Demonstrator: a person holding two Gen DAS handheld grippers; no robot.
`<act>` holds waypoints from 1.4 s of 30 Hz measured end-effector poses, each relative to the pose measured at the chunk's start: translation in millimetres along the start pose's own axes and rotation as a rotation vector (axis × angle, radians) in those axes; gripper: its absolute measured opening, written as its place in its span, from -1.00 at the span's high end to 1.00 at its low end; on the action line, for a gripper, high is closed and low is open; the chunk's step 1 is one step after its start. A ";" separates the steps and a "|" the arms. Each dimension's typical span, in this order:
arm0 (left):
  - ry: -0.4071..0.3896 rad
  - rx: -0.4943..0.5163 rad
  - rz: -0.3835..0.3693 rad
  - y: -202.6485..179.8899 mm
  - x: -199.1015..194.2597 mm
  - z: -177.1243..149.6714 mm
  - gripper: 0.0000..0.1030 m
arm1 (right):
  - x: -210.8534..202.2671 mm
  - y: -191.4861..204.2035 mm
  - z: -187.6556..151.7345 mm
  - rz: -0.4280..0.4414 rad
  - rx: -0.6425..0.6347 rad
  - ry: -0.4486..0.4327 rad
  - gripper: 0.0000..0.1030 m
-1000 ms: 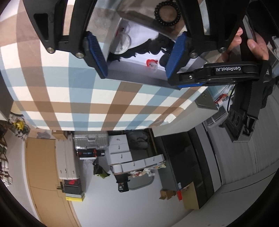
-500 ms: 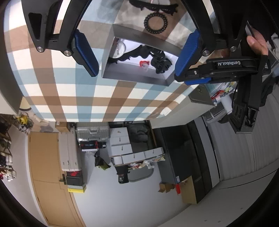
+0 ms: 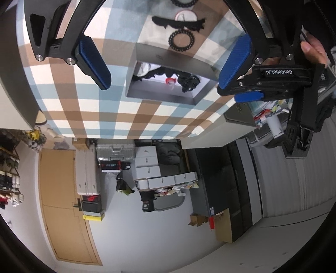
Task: Organize jewelry
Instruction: 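Open both tools to drop the badge and claw clip into the box, then move the right tool back and close on the black coil hair tie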
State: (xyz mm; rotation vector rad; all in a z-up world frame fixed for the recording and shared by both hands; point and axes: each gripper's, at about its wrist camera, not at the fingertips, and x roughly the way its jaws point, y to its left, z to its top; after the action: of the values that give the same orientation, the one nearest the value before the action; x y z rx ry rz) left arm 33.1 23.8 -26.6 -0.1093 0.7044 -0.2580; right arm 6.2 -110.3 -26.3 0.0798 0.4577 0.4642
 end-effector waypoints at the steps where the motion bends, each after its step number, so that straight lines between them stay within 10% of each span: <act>1: 0.000 -0.002 0.007 -0.1 -1.4 -2.6 -0.50 | -2.5 1.6 -3.8 -0.005 -0.007 0.003 -1.00; 27: 0.034 0.005 0.179 7.2 -43.2 -55.5 -0.75 | 3.1 27.7 -110.8 0.023 -0.104 0.266 -0.97; 42: 0.105 0.026 0.167 11.2 -32.5 -67.7 -0.75 | 20.4 45.8 -127.3 0.000 -0.205 0.310 -0.14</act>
State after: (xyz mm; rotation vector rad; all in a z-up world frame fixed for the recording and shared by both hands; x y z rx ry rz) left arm -32.7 42.6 -59.6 -0.0114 0.8092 -0.1130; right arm -53.0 -63.9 -140.5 -0.1924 0.7108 0.5234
